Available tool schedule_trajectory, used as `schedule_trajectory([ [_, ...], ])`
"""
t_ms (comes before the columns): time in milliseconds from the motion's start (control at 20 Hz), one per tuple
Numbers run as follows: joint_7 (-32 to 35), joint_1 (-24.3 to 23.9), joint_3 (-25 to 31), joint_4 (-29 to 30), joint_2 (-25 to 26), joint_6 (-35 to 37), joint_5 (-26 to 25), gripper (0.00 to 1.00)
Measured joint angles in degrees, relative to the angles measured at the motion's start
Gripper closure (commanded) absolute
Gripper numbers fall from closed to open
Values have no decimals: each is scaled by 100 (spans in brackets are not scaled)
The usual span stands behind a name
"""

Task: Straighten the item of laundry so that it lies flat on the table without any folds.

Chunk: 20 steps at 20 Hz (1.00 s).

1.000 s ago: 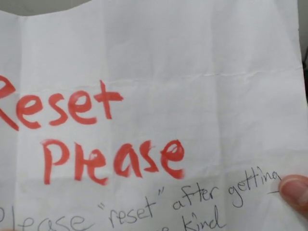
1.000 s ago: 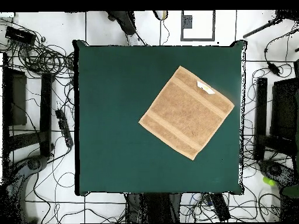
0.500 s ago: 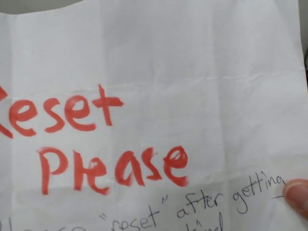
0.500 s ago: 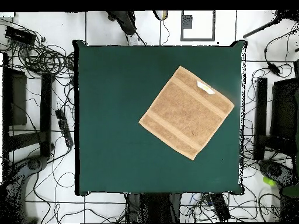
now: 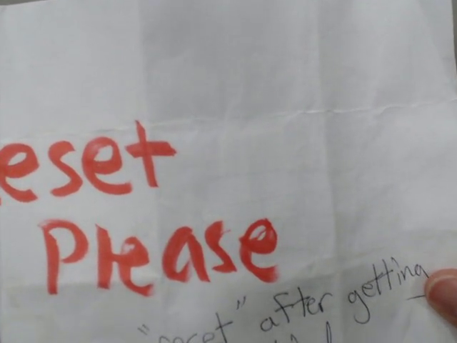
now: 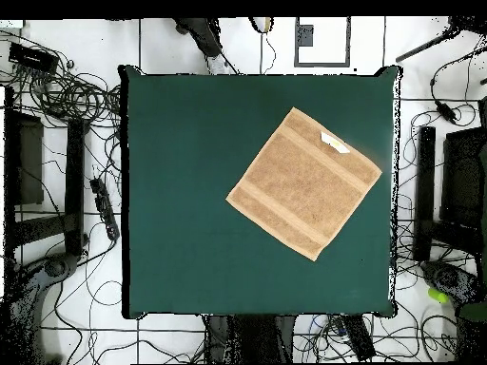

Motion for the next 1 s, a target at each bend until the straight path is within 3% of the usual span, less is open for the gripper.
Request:
schedule_trajectory([
  [100,0,-27,2,564,-31,-1001,101,100],
  [250,0,8,2,823,-11,-1418,84,100],
  [400,0,59,3,836,22,-1379,18,100],
  [700,-2,235,4,347,177,-221,-347,100],
  [850,-4,294,10,-100,266,769,-522,100],
  [1000,-4,270,11,-151,238,1021,-520,100],
])
